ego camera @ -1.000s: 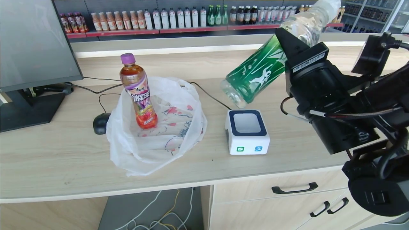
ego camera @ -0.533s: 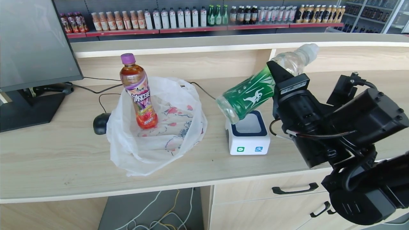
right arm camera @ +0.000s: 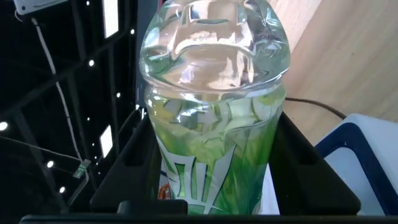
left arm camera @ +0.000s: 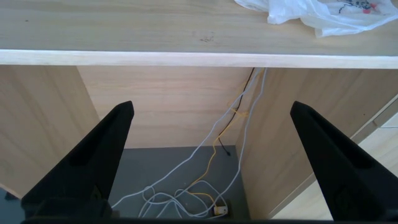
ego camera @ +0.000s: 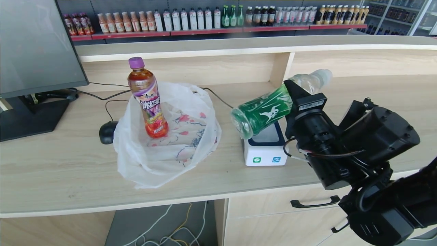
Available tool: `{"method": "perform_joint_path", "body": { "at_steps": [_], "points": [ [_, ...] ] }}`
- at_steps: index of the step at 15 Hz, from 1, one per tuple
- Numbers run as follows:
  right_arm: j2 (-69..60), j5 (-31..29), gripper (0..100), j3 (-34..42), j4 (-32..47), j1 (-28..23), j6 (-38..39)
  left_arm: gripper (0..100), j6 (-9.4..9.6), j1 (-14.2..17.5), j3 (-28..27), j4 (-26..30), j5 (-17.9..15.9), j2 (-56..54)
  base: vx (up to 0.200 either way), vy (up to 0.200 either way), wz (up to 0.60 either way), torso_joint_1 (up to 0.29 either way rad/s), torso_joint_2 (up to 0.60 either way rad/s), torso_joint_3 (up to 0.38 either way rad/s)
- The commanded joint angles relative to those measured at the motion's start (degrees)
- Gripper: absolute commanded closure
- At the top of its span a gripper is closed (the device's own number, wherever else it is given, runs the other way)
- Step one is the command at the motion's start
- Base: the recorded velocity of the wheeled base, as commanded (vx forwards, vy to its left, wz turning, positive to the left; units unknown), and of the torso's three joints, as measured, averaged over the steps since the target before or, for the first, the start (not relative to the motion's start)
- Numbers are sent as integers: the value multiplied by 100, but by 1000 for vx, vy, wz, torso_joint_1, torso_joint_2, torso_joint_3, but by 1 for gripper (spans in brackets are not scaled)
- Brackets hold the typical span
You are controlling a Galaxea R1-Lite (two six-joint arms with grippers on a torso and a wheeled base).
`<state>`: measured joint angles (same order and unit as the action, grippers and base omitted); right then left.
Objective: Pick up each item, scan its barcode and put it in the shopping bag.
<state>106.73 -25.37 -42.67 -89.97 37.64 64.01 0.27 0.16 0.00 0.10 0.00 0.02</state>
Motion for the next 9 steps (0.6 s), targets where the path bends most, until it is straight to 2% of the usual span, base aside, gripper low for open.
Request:
{"method": "perform_joint_path", "body": {
  "at_steps": [1,9],
  "points": [
    [23,-12,100,4,-3,-20,76,0,0,2,0,-1,0,-2,0,0,0,0,0,0],
    [23,-12,100,206,-3,-231,349,0,0,2,0,-1,0,-2,0,0,0,0,0,0]
  ]
}}
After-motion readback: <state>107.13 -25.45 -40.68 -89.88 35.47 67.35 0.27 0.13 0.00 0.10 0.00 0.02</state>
